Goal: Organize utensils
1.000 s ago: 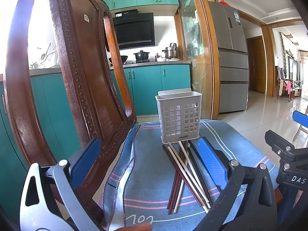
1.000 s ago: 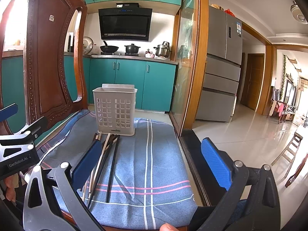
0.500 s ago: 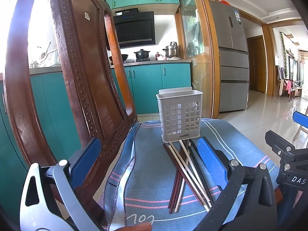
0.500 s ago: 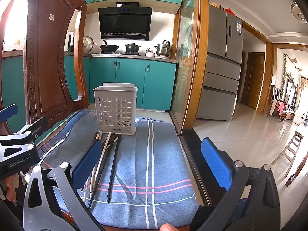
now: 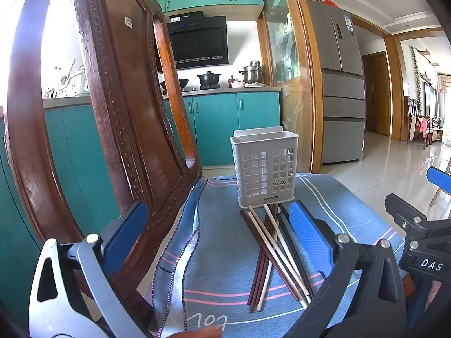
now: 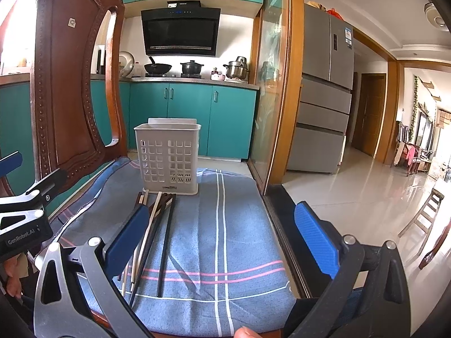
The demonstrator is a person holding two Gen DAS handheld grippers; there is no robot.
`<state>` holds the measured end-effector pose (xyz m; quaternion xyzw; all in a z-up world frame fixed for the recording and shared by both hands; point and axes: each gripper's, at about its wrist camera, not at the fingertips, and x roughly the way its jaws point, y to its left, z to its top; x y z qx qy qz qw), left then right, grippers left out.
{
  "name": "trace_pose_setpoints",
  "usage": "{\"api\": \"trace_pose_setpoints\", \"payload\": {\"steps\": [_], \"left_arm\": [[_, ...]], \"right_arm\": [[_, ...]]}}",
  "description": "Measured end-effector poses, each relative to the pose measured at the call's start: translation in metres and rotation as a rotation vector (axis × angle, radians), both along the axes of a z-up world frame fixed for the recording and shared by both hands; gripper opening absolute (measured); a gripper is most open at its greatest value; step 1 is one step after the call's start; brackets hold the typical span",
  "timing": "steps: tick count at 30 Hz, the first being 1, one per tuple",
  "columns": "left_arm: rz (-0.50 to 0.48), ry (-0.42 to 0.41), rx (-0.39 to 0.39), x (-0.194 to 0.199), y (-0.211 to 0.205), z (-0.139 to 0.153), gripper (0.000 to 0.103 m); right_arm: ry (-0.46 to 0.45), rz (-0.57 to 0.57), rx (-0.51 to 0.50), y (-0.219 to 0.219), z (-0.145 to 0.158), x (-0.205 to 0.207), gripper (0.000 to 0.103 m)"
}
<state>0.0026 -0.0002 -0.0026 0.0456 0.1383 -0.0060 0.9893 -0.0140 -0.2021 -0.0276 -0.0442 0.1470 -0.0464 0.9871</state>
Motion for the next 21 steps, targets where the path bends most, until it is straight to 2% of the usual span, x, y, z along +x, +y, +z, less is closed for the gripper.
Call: {"api": "trace_pose_setpoints", "payload": {"steps": [21], "left_arm": [[-0.006,0.02,-0.007,0.003,-0.0013,-0.0025,0.1]], "right_arm": [[-0.006,-0.01,0.008,-0.0045,0.001,0.002,0.101]]}}
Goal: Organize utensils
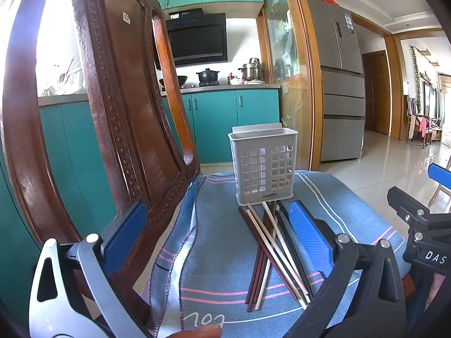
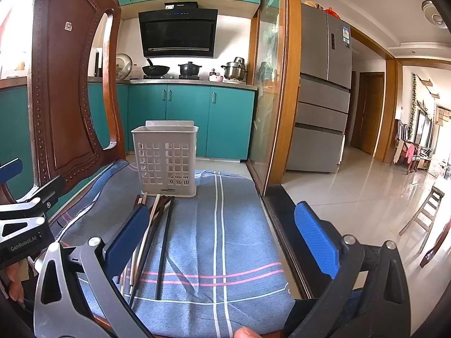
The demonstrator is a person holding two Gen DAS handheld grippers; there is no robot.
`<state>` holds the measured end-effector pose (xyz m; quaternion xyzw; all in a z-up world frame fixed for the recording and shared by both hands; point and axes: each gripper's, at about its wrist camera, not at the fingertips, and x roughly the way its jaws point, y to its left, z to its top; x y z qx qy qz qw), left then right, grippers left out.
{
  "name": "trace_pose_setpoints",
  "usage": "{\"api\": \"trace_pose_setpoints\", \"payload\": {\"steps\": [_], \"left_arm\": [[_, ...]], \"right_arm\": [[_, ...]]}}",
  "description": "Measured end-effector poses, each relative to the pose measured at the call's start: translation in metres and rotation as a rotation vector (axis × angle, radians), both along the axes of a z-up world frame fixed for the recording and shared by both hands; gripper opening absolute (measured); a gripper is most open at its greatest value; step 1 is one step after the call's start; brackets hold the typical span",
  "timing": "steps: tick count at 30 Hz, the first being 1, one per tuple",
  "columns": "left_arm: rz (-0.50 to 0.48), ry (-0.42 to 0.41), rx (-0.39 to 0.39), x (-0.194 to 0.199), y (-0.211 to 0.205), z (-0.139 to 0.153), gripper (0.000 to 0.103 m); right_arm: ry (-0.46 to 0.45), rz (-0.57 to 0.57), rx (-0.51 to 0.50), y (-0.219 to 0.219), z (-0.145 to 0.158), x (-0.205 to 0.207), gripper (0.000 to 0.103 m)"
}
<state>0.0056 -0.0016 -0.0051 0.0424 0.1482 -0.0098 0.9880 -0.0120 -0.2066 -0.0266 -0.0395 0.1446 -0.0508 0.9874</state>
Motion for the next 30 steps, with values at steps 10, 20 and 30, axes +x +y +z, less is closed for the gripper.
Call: {"api": "trace_pose_setpoints", "payload": {"steps": [10,20,30], "left_arm": [[0.038,0.176,0.054,0.024,-0.008,-0.021,0.1],[-0.016,0.405,-0.062,0.054,0.003,-0.05,0.096],[-0.005,0.499,-0.039,0.113,-0.004,-0.047,0.06]], "right_arm": [[0.074,-0.056,-0.025,-0.016,-0.009,0.026,0.1],[0.49,0.073,0.066,-0.026,-0.055,0.132,0.072],[0.652,0.311,0.092,0.02,-0.072,0.224,0.041]]}}
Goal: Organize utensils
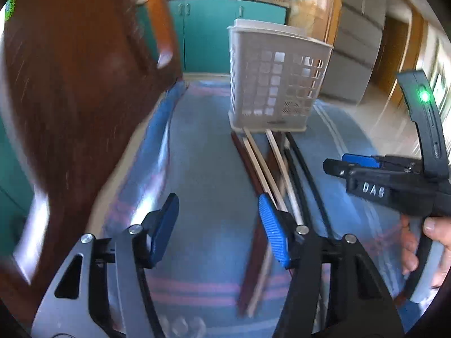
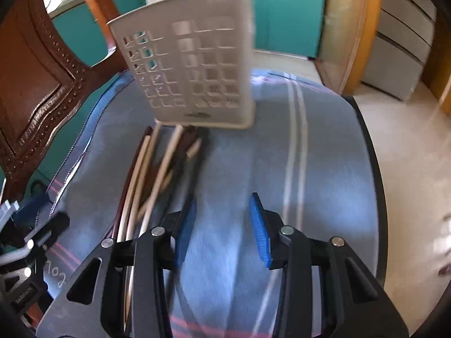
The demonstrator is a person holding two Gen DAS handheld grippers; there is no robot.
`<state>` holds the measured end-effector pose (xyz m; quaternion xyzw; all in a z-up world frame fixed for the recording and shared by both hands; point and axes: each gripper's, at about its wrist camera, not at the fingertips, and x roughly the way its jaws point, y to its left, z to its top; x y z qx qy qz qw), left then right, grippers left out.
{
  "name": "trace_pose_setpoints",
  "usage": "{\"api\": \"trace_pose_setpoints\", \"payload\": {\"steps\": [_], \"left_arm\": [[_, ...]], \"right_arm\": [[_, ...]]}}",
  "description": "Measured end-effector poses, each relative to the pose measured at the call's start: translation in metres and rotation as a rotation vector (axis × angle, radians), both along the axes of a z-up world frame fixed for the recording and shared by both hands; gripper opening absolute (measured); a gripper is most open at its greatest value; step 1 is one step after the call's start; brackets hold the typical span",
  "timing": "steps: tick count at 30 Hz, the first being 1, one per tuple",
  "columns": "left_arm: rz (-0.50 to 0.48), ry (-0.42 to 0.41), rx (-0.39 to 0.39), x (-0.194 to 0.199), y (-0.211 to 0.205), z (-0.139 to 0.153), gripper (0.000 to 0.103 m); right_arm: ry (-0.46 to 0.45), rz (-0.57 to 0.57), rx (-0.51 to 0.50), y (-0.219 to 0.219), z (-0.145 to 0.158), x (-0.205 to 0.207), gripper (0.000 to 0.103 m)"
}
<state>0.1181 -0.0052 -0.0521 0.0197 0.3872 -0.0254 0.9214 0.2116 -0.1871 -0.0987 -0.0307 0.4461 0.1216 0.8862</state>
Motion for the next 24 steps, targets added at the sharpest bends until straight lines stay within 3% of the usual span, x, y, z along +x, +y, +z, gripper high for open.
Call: {"api": "trace_pose_setpoints", "payload": {"steps": [2,3,4,9,12,23,24], "left_arm": [[-0.026,0.011,0.08,0.02,-0.012,0.005,0.052],[-0.03,0.021,0.091,0.028,-0.014,0.005,0.045],[-0.022,0.037,0.09,0.035,-0.014,0.003,0.044],[0.032,0.099,-0.024,0.043,0.0,-0.012,0.044],[0.051,0.089,0.001,0.04,0.001,-0.022,0.044],[0.04,0.101,-0.018,0.056,-0.009,-0.036,0.048],[0.041,0.101,-0.02,0.056,-0.01,-0.036,0.048]], "right_arm": [[0.015,0.022,0.041,0.002,-0.005,0.012,0.041],[0.015,0.03,0.067,0.002,-0.008,0.015,0.041],[0.008,0.036,0.088,0.0,-0.011,0.017,0.041],[0.037,0.04,0.091,0.001,-0.02,0.021,0.041],[0.035,0.033,0.057,0.005,-0.018,0.018,0.041],[-0.006,0.05,0.002,0.012,-0.023,0.008,0.04],[-0.006,0.05,0.014,0.009,-0.023,0.007,0.029]]}}
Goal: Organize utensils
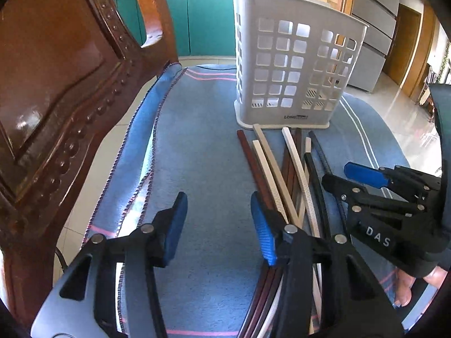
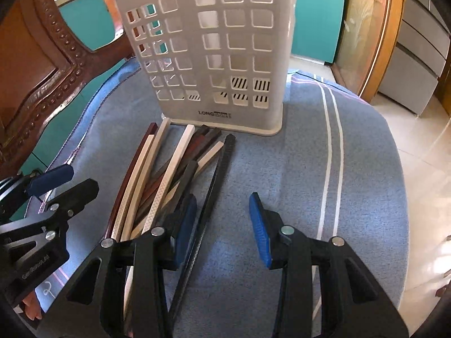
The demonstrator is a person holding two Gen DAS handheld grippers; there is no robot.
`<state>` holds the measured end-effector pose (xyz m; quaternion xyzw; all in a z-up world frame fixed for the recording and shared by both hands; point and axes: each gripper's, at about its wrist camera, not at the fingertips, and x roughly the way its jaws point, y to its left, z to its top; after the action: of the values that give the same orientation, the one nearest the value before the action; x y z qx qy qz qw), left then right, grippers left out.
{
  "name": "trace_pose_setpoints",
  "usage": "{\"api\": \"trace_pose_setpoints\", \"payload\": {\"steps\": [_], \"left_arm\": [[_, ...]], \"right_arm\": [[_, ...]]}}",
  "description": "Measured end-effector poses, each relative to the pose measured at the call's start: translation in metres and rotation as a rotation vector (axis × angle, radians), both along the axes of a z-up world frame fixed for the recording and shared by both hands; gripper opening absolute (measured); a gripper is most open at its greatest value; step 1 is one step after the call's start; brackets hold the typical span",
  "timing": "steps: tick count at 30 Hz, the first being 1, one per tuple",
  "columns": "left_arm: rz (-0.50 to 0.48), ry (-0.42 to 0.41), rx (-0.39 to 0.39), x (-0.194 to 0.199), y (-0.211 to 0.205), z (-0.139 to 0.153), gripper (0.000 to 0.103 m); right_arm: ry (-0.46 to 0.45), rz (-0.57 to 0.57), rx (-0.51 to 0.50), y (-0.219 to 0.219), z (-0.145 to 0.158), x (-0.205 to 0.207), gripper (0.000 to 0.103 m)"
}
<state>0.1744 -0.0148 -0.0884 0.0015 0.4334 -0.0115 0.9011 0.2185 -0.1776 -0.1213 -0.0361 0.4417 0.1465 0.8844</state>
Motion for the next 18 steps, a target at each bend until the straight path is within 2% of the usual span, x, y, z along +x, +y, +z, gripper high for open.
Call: {"api": "trace_pose_setpoints", "payload": {"steps": [2,5,13,15,18], "left_arm": [[0.004,0.001,-0.009,0.002,0.0,-0.002,0.048],[0.01,-0.003,-0.018,0.003,0.003,-0.003,0.048],[0.002,0.019,-0.065,0.011,0.0,-0.007,0.048],[-0.004,0.037,-0.077,0.018,-0.004,-0.012,0.055],[-0.009,0.057,-0.076,0.024,-0.012,-0.019,0.056]], "right_arm": [[0.034,0.004,0.069,-0.007,0.0,0.0,0.01],[0.059,-0.021,0.116,-0.021,0.002,0.0,0.01],[0.086,-0.09,0.145,-0.059,0.007,-0.008,0.007],[0.083,-0.096,0.143,-0.062,0.008,-0.01,0.007],[0.079,-0.087,0.138,-0.064,0.009,-0.011,0.008]]}}
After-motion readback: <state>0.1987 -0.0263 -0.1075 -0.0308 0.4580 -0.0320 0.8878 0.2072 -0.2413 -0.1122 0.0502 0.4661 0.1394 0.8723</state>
